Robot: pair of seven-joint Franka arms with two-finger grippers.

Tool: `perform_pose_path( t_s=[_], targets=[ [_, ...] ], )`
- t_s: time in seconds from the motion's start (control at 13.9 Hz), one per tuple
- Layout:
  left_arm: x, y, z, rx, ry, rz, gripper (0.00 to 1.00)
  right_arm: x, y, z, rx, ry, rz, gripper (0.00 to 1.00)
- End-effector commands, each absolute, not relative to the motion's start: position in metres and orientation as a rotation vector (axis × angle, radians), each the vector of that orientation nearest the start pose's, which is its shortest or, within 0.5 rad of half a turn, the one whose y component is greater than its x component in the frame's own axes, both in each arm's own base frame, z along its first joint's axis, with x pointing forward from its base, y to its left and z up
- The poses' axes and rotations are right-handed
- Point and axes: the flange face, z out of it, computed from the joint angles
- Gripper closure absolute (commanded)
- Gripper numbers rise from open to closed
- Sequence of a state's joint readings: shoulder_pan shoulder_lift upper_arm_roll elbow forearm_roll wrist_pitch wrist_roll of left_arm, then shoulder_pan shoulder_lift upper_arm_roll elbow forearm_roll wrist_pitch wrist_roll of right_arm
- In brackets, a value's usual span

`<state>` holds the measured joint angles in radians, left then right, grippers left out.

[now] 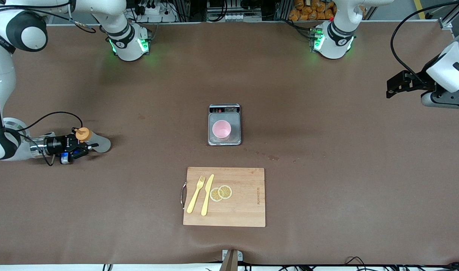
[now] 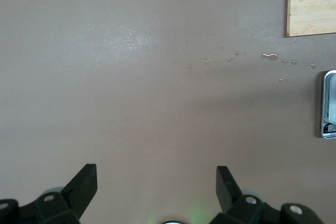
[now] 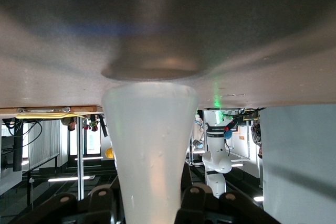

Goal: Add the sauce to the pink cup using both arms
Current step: 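Lower the bottle upright onto the table with the right gripper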

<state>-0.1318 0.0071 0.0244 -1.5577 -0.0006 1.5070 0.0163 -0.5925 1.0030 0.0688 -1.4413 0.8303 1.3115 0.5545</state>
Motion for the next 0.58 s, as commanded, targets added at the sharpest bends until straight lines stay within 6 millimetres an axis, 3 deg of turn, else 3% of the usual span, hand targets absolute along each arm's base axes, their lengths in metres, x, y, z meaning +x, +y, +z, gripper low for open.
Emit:
perform_pose_path(
  t_s=[0.0, 0.07, 0.14, 0.22, 0.36, 0.51],
  targets=[
    [0.547, -0.059, 0.624, -3.143, 0.191, 0.078, 0.00, 0.564, -0.224, 0.105, -1.496, 1.209, 1.242, 0.41],
    [0.547, -0.059, 0.624, -3.143, 0.189, 0.078, 0.00, 0.564, -0.224, 0.105, -1.496, 1.212, 1.241, 0.17],
    [0.547, -0.059, 0.624, -3.143, 0.189, 0.078, 0.00, 0.565, -0.224, 0.106, -1.497, 1.219, 1.243, 0.05],
    [0.547, -0.058, 0.624, -3.142, 0.189, 0.075, 0.00, 0.569, -0.222, 0.109, -1.510, 1.217, 1.240, 0.00],
    [0.548, -0.058, 0.623, -3.142, 0.189, 0.078, 0.00, 0.577, -0.227, 0.122, -1.563, 1.212, 1.218, 0.00],
    [0.548, -0.058, 0.623, -3.142, 0.189, 0.078, 0.00, 0.588, -0.235, 0.147, -1.625, 1.200, 1.176, 0.00]
  ],
)
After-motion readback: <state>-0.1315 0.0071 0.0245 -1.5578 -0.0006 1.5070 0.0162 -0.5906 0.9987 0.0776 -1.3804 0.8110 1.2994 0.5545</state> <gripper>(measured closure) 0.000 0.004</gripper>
